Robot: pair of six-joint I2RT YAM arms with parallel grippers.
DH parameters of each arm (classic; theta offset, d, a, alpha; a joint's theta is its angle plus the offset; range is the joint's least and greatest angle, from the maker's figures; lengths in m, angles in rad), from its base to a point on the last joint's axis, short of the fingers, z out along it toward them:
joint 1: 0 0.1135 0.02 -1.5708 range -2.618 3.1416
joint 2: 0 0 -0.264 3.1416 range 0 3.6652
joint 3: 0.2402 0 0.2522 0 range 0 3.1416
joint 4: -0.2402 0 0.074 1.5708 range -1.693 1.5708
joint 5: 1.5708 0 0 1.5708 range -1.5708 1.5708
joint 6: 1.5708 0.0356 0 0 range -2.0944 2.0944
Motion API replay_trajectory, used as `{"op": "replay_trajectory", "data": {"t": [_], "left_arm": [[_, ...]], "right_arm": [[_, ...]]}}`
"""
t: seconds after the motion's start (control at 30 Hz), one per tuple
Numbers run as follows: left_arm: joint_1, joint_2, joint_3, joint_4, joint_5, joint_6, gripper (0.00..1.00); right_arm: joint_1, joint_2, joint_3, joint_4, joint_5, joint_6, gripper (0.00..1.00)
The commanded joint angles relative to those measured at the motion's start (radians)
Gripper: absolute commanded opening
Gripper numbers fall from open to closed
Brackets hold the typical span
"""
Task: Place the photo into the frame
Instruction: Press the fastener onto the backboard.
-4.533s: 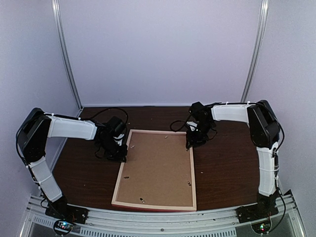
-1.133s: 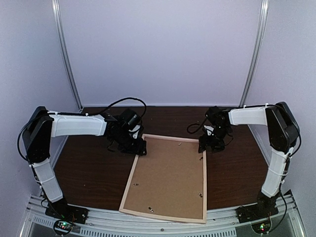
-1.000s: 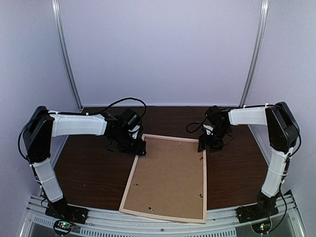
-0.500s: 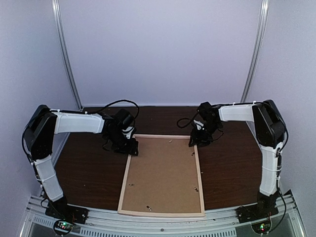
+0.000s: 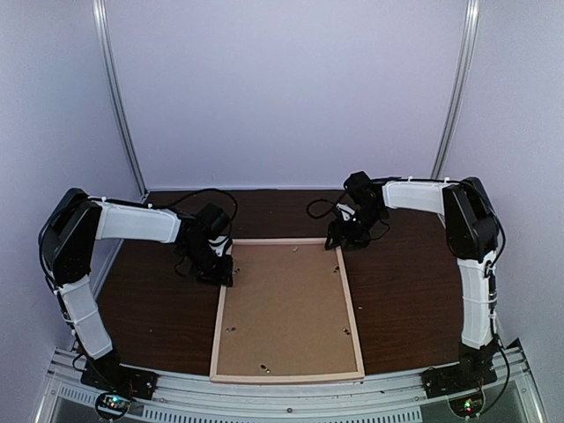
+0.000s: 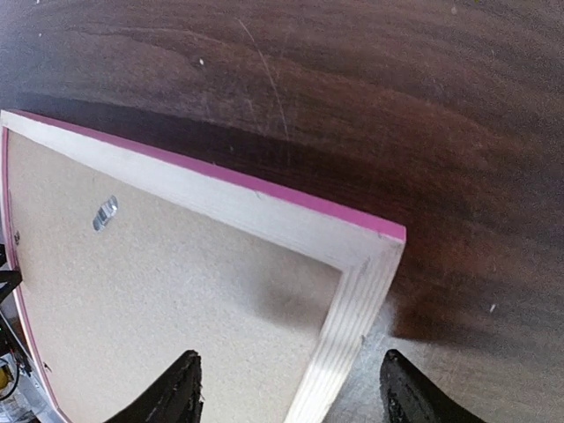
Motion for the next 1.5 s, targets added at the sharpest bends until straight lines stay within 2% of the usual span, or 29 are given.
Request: {"op": "replay_trajectory", "data": {"t": [0.0, 0.33, 0.63, 0.87, 1.47], "left_arm": [[-0.004, -0.026, -0.018, 0.021, 0.018, -0.017, 0.42], [-0.009, -0.044, -0.086, 0.117, 0.026, -0.104, 0.3], [-0.027, -0.054, -0.129, 0.171, 0.0, -0.162, 0.19], [-0.034, -0.054, -0.136, 0.177, -0.005, -0.166, 0.17], [-0.034, -0.053, -0.131, 0.17, -0.009, -0.151, 0.16]], "right_arm": [[0.01, -0.1, -0.099, -0.004, 0.038, 0.021, 0.69], [0.061, -0.228, -0.291, 0.059, 0.114, 0.133, 0.69], [0.097, -0.213, -0.322, 0.1, 0.17, 0.24, 0.68], [0.099, -0.185, -0.309, 0.136, 0.196, 0.289, 0.62], [0.1, -0.134, -0.29, 0.106, 0.198, 0.254, 0.43]]}}
